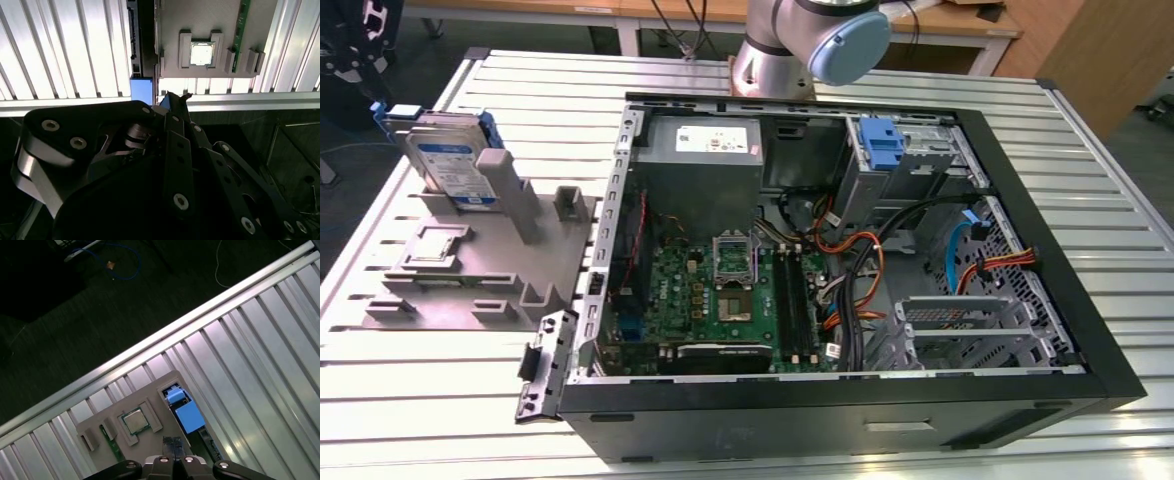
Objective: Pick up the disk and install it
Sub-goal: 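Pick up the disk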
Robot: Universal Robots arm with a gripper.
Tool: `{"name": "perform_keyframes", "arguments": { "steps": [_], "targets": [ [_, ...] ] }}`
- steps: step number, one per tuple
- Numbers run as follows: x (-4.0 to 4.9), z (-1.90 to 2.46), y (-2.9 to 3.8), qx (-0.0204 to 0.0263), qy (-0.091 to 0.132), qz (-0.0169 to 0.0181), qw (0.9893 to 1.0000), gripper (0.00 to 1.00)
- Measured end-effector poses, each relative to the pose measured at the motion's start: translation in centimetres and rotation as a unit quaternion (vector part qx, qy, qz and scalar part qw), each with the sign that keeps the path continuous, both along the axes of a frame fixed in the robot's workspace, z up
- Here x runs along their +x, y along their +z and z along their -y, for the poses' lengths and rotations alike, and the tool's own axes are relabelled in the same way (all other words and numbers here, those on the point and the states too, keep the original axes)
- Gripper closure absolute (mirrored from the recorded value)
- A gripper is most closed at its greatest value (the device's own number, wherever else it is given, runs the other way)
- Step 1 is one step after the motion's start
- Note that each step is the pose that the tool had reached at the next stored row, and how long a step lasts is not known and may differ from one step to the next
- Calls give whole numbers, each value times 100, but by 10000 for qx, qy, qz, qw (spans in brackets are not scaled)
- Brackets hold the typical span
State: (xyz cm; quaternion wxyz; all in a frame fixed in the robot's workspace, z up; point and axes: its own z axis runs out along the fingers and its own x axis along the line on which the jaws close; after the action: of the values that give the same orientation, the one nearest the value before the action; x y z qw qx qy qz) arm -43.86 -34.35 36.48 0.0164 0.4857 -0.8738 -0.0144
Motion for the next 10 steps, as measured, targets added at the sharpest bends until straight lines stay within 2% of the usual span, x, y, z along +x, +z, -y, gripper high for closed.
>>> {"name": "perform_keyframes", "arguments": {
  "steps": [6, 10],
  "targets": [
    [0, 0, 0, 0, 4, 0, 10000, 90],
    [0, 1, 0, 0, 102, 0, 9999, 90]
  ]
}}
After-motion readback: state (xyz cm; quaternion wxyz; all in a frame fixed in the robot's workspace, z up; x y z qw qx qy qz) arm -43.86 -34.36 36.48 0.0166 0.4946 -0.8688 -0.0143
